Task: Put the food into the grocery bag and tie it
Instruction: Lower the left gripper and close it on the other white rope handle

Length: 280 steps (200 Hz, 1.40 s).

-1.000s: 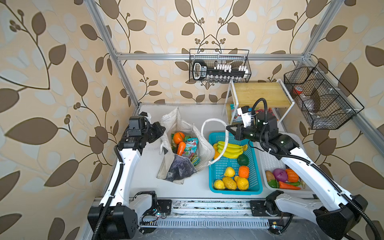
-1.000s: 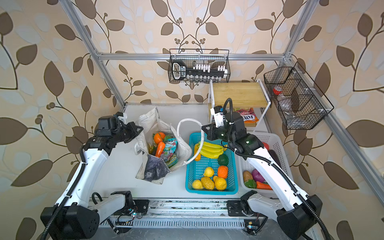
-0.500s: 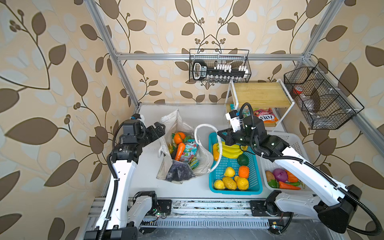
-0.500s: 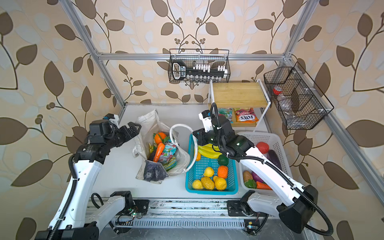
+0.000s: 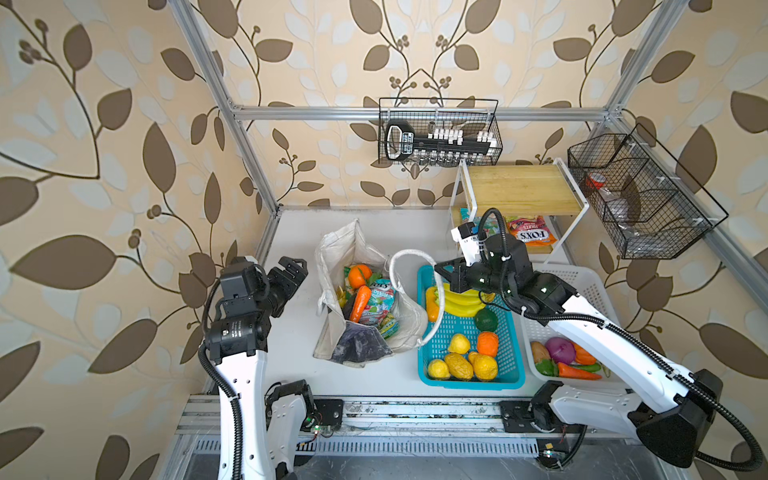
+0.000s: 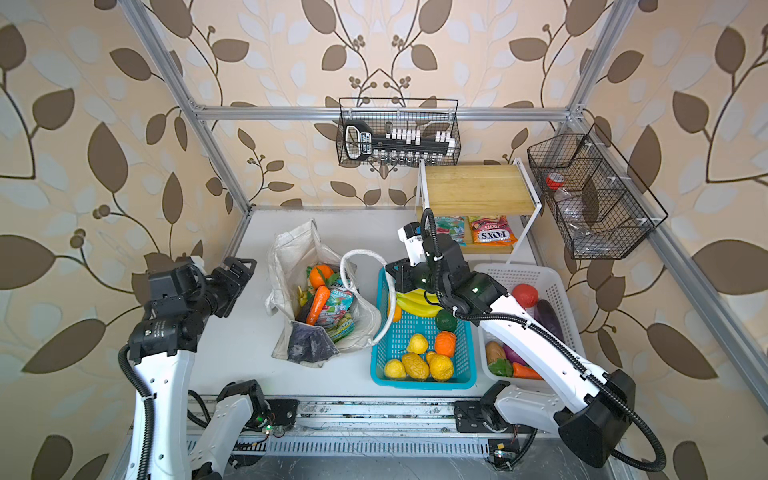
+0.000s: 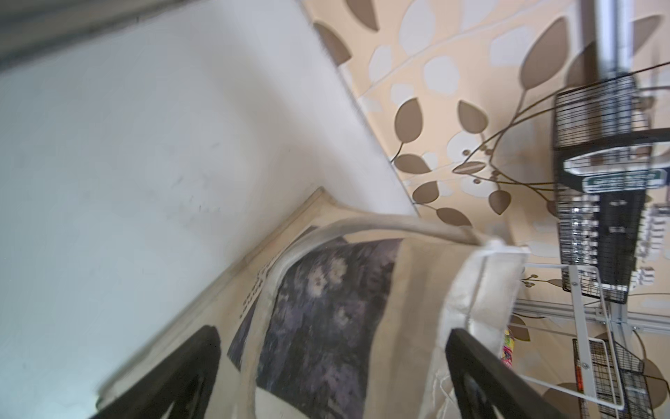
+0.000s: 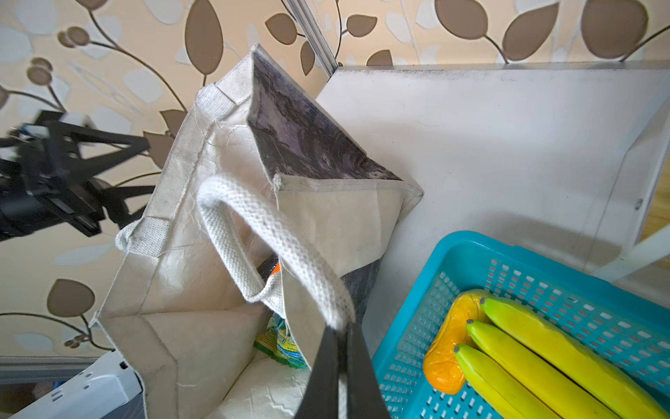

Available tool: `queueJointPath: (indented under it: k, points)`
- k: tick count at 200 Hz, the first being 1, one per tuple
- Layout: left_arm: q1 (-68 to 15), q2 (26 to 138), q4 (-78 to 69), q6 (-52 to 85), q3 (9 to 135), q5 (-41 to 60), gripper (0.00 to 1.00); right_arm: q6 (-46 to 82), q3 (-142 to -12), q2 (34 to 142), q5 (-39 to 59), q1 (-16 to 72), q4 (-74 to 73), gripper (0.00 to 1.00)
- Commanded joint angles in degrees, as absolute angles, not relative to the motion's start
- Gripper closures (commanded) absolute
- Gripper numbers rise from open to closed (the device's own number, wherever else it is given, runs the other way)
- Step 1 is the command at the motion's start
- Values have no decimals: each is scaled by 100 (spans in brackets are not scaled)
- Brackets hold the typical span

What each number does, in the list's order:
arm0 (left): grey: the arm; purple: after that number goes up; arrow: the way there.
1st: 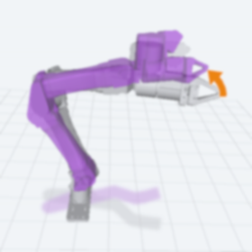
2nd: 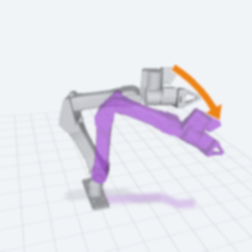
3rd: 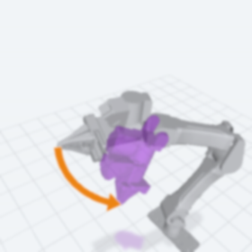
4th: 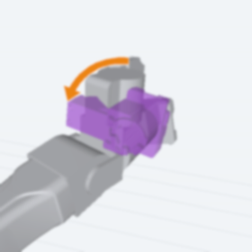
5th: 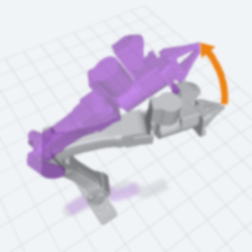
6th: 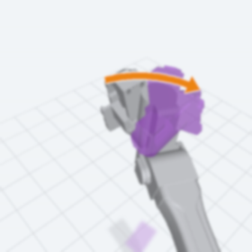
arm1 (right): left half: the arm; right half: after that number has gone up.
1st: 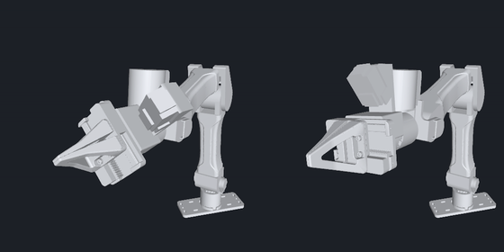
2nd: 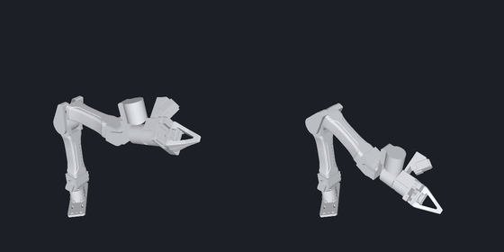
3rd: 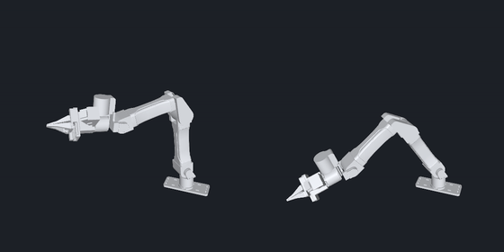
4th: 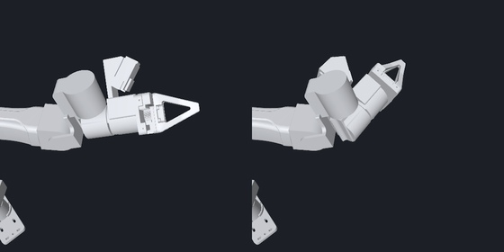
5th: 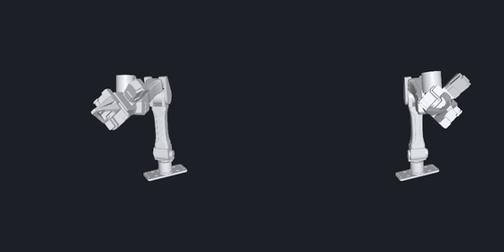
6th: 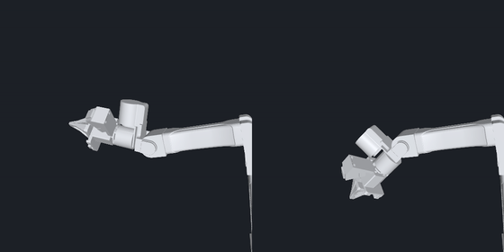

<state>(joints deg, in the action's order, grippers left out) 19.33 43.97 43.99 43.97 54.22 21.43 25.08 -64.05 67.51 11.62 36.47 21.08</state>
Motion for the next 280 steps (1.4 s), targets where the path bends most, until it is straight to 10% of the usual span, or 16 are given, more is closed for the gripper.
queueJointPath:
  k: [1,87,173,219,280]
  points:
    - [2426,4383,4352,5116,5005,3037,4,2543,-6252,6554,1301,3667,1927,100]
    - [2575,4874,1360,6345,2906,4878,12,2522,-6137,6537,1452,3606,1805,100]
    - [2320,5092,261,6978,2683,5132,58,2549,-6144,6686,1459,3631,1774,100]
    - [2250,5126,2102,5733,3116,4578,32,2579,-6174,6741,1406,3649,1749,100]
    - [2237,5159,1402,5704,2864,4289,37,2546,-6201,6819,1383,3675,1772,100]
